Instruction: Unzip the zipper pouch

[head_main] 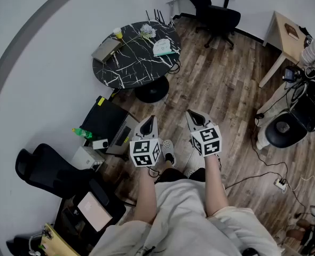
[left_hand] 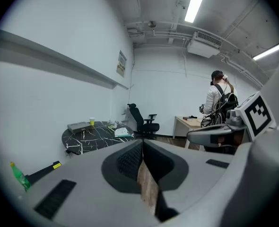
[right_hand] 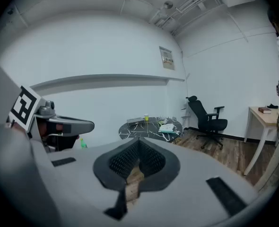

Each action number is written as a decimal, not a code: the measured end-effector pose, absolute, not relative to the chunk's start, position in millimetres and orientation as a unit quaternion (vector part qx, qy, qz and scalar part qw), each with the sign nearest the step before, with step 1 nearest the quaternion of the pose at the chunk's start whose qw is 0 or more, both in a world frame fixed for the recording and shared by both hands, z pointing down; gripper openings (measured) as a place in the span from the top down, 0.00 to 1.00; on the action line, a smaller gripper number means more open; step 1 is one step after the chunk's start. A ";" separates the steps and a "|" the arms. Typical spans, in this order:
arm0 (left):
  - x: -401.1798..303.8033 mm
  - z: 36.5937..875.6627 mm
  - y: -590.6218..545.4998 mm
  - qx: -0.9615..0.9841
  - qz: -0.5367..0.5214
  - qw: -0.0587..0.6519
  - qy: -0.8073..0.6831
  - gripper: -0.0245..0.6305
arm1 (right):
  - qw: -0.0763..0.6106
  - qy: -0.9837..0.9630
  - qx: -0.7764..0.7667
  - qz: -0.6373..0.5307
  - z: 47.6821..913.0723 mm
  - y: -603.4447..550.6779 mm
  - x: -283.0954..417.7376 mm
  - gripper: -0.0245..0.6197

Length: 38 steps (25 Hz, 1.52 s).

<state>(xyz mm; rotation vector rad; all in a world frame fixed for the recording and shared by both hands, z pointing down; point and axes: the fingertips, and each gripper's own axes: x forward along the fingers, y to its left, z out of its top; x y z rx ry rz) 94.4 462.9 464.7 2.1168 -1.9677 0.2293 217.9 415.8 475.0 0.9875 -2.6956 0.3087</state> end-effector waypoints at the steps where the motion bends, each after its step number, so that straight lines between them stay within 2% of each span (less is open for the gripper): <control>1: 93.5 463.1 464.0 0.724 0.076 0.120 -0.676 0.93 | 0.126 -0.926 0.340 0.105 473.9 415.8 217.9 0.96; 10: 90.3 456.6 461.0 0.727 0.080 0.105 -0.673 0.93 | 0.125 -0.925 0.344 0.101 472.4 407.6 215.8 0.96; 14: 91.0 444.4 460.4 0.727 0.108 0.070 -0.675 0.93 | 0.145 -0.920 0.348 0.111 479.1 402.4 218.6 0.97; 17: 87.5 440.6 454.9 0.724 0.117 0.068 -0.676 0.93 | 0.130 -0.922 0.345 0.120 478.5 397.8 220.1 0.95; 20: 80.4 448.3 446.5 0.722 0.124 0.078 -0.677 0.91 | 0.139 -0.923 0.334 0.129 486.0 392.4 215.5 0.88; 24: 72.9 458.9 431.5 0.719 0.123 0.099 -0.677 0.80 | 0.152 -0.925 0.317 0.145 497.0 384.0 209.5 0.79; 28: 67.5 473.0 409.1 0.726 0.123 0.128 -0.664 0.76 | 0.166 -0.924 0.306 0.160 510.1 368.8 201.9 0.73; 33: 49.2 488.4 370.7 0.726 0.114 0.151 -0.661 0.74 | 0.200 -0.915 0.304 0.176 534.7 337.6 193.3 0.71; 38: 25.1 496.1 317.1 0.733 0.125 0.165 -0.648 0.74 | 0.197 -0.909 0.317 0.188 535.2 286.7 176.5 0.70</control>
